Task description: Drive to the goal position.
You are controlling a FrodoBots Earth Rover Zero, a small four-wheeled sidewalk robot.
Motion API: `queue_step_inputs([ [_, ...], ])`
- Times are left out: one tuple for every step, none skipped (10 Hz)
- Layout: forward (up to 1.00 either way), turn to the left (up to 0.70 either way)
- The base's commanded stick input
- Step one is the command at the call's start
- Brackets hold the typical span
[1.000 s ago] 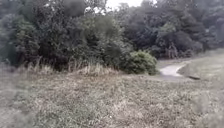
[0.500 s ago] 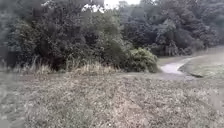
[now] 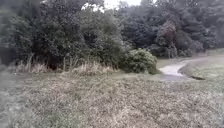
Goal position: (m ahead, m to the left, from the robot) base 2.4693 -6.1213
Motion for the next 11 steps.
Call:
queue_step_inputs([
  [0.00,-0.45],
  [0.00,-0.45],
  [0.00,-0.45],
  [0.00,-0.45],
  [0.00,-0.45],
  [0.00,-0.45],
  [0.00,-0.45],
  [0.00,-0.42],
  [0.00,-0.25],
  [0.00,-0.09],
  [0.08,0.00],
])
